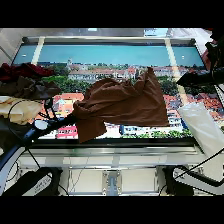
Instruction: Fold the shirts.
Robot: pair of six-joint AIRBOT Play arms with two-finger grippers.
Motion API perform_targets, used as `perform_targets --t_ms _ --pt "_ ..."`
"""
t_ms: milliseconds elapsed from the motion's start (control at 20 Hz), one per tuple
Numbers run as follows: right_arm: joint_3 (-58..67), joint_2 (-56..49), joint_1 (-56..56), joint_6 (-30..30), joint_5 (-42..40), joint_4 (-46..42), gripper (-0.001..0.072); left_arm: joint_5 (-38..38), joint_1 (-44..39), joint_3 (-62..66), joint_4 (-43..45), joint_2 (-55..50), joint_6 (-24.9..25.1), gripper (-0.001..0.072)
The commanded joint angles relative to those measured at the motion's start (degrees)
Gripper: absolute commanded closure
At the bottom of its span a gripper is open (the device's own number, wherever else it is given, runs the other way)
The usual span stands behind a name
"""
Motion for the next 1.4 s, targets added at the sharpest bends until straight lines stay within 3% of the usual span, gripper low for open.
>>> perform_targets --t_ms 0,200,600,650,700,750,800,950,1150,1350 --pt "0.0 0.1 0.0 0.0 0.5 0.3 0.0264 5.2 -0.7 2.0 -0.8 -1.9 0.6 0.0339" --pt "0.0 0.1 0.0 0.0 0.9 0.4 0.0264 -0.4 -0.7 3.8 -1.7 -6.6 0.6 0.0338" --pt "0.0 0.1 0.0 0.0 1.1 0.8 0.0264 0.0 -0.8 3.8 -9.8 -9.4 5.4 0.033" --pt "0.0 0.1 0.0 0.0 1.1 1.1 0.0264 0.2 -0.8 3.8 -12.1 -9.4 6.1 0.0349" --pt "0.0 0.1 0.0 0.0 1.1 1.4 0.0264 0.2 -0.8 3.8 -14.5 -9.4 7.1 0.0415" --pt "0.0 0.1 0.0 0.0 1.1 1.5 0.0265 0.1 -0.8 3.8 -16.6 -9.4 8.3 0.0647" --pt "0.0 0.1 0.0 0.2 1.2 1.5 0.0265 0.1 -0.8 3.8 -18.1 -9.4 9.3 0.0696" --pt "-4.7 0.1 0.0 3.4 1.9 0.7 0.0264 -2.9 -0.8 5.5 -19.0 -9.4 9.6 0.0696" --pt "-22.5 0.0 -0.4 12.0 2.1 -3.3 0.0263 -6.2 -0.8 8.9 -19.0 -9.4 9.6 0.0696" --pt "-33.4 0.0 -6.0 15.5 4.4 0.9 0.0262 -7.2 -0.8 11.6 -18.9 -9.4 10.5 0.0696"
